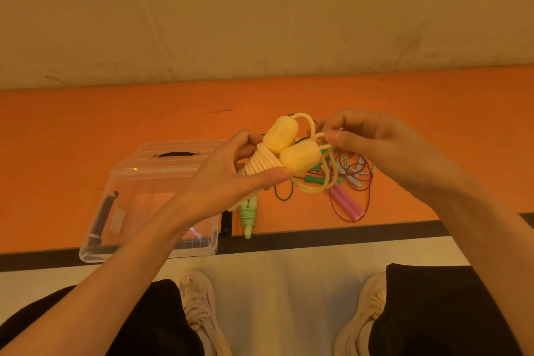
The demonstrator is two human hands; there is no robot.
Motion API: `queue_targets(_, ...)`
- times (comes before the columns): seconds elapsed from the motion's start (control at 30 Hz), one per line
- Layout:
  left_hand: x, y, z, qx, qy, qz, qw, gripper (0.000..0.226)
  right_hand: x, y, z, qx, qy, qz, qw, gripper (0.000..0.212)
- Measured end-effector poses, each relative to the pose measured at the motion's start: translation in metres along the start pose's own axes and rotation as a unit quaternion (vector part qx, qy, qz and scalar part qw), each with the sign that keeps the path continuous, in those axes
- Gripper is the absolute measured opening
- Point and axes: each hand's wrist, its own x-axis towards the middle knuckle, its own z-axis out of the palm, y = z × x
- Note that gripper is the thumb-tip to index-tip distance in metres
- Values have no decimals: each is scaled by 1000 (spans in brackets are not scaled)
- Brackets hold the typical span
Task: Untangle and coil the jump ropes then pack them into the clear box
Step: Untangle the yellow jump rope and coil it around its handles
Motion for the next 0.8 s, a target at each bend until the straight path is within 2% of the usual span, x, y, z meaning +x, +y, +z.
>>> queue_targets(0.2, -1, 2, -5, 36, -14, 9, 999, 52, 0, 0, 1, -1, -32, -27, 999, 15)
queue_targets(0.4, -3, 4, -6, 74, -27, 16, 997, 50, 1, 0, 7, 18, -21, 4, 1000, 18)
queue_targets(0.53, -7, 4, -2, 63, -24, 19, 998, 47, 5, 2, 11, -31, 21, 42, 998, 12)
queue_targets(0.67, -8, 8, 1, 61, -26, 29, 997, 50, 8, 6, 18, -15, 74, 67, 995, 18)
queue_targets(0.8, -9, 8, 4, 70, -43, 23, 996, 49, 10, 8, 25, -15, 113, 60, 992, 10)
